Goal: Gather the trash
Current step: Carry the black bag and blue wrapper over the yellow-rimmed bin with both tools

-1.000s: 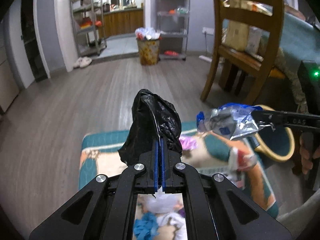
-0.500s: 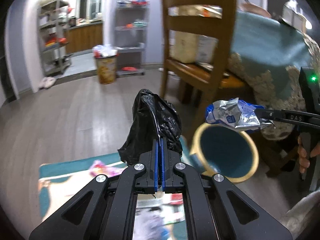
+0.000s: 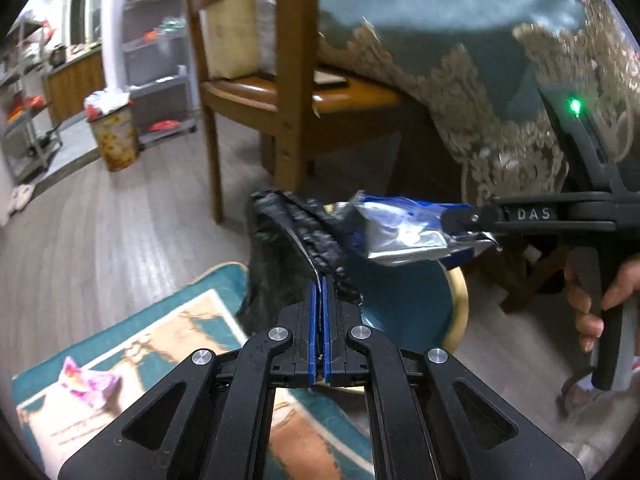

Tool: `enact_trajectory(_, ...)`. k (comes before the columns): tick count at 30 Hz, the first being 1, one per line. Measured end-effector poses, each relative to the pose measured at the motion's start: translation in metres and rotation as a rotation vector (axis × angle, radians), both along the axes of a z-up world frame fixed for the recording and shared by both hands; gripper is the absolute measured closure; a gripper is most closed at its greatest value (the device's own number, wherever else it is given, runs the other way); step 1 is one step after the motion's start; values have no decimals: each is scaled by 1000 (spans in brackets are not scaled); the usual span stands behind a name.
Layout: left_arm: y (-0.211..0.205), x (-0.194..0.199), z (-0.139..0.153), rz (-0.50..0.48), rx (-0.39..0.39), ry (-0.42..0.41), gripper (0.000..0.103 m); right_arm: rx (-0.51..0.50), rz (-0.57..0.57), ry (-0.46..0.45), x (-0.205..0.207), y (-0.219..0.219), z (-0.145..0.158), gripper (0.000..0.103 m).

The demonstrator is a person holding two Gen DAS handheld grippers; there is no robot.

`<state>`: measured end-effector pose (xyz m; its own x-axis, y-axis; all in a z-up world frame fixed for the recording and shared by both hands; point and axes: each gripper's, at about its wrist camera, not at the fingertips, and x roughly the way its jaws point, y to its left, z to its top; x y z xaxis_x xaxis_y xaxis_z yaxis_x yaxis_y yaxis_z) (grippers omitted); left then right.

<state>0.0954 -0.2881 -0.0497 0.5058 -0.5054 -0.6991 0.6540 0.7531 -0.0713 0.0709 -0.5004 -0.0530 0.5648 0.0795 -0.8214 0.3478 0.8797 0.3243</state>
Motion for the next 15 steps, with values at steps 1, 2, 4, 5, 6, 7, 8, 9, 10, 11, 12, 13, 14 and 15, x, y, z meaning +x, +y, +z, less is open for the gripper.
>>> enact_trajectory(1, -2, 2, -3, 0, -3, 9, 99, -17, -6, 13, 3, 0, -2, 59)
enact_trajectory(2, -5, 4, -7, 2, -5, 23, 99, -26, -14, 27, 6, -1, -5, 59)
enact_trajectory(4, -7, 8, -14, 5, -15, 45, 99, -17, -54, 44, 7, -8, -12, 59)
enact_trajectory(5, -8, 10, -17, 8, -23, 57, 99, 6, -84, 37, 5, -15, -15, 59)
enact_trajectory(6, -9, 12, -18, 9, -30, 64, 99, 23, -107, 30, 3, -19, -15, 59)
enact_trajectory(7, -13, 14, -21, 5, -37, 67, 99, 41, -134, 19, 0, -25, -15, 59)
enact_trajectory(8, -15, 14, -22, 1, -36, 69, 99, 46, -151, 10, -1, -28, -15, 59)
enact_trajectory(9, -16, 13, -24, -6, -34, 72, 99, 50, -162, 3, -3, -30, -15, 59)
enact_trajectory(10, -19, 12, -28, -14, -24, 77, 99, 64, -168, -8, -4, -31, -15, 59)
enact_trajectory(11, -20, 12, -32, -19, -14, 81, 99, 79, -171, -13, -4, -32, -17, 59)
enact_trajectory(12, -21, 11, -36, -26, -5, 86, 99, 98, -172, -13, -4, -31, -19, 59)
enact_trajectory(13, -22, 11, -39, -30, 1, 89, 99, 109, -172, -13, -4, -31, -21, 59)
enact_trajectory(14, -23, 10, -43, -34, 8, 92, 99, 117, -174, -12, -4, -32, -23, 59)
enact_trajectory(15, -23, 9, -46, -36, 15, 95, 99, 122, -175, -11, -3, -30, -25, 59)
